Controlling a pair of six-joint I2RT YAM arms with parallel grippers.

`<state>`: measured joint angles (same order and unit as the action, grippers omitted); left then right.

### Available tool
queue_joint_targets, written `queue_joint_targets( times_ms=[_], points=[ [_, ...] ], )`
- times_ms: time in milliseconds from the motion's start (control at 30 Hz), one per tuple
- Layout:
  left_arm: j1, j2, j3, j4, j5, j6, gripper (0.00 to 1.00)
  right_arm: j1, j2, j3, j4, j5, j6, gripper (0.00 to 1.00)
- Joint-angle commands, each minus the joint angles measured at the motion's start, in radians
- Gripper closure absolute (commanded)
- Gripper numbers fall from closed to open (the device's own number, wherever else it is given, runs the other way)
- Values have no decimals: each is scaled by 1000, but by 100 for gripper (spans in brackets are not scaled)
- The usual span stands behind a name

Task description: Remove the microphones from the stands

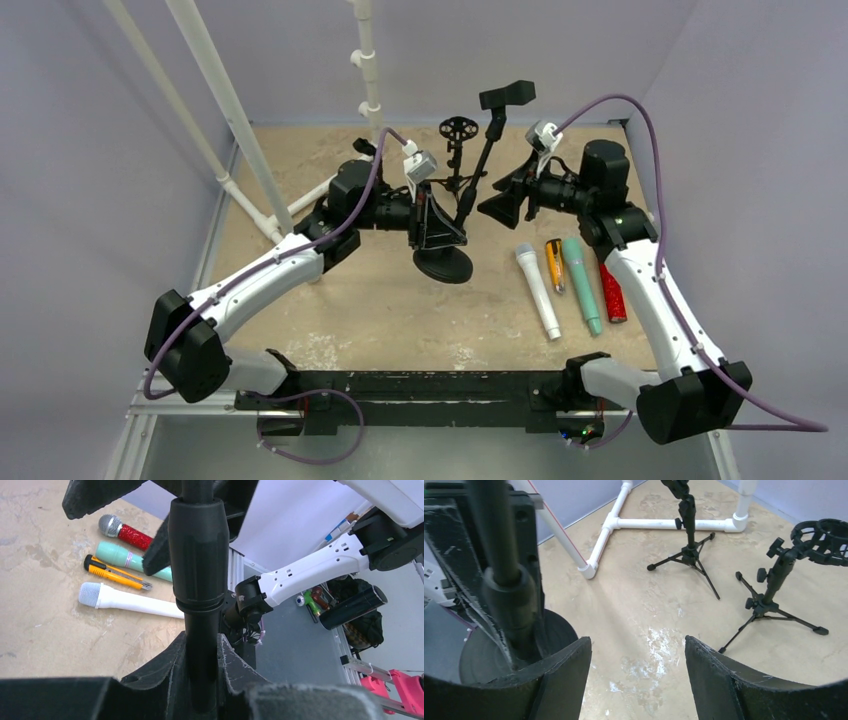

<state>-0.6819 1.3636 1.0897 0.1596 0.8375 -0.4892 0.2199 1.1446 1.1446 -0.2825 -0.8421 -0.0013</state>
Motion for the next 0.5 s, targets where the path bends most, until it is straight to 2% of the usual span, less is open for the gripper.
queue_joint_targets(
  times_ms=[0, 267, 467],
  points=[
    [1, -65, 16, 80, 23, 33, 100, -9, -26, 80, -39, 37, -8, 32],
    [2, -68, 18, 51, 4, 58, 100, -30, -32, 193, -78, 12, 60, 29],
    [3, -66, 15, 42, -1, 64, 100, -50, -32, 236, -44, -26, 142, 28]
  ],
)
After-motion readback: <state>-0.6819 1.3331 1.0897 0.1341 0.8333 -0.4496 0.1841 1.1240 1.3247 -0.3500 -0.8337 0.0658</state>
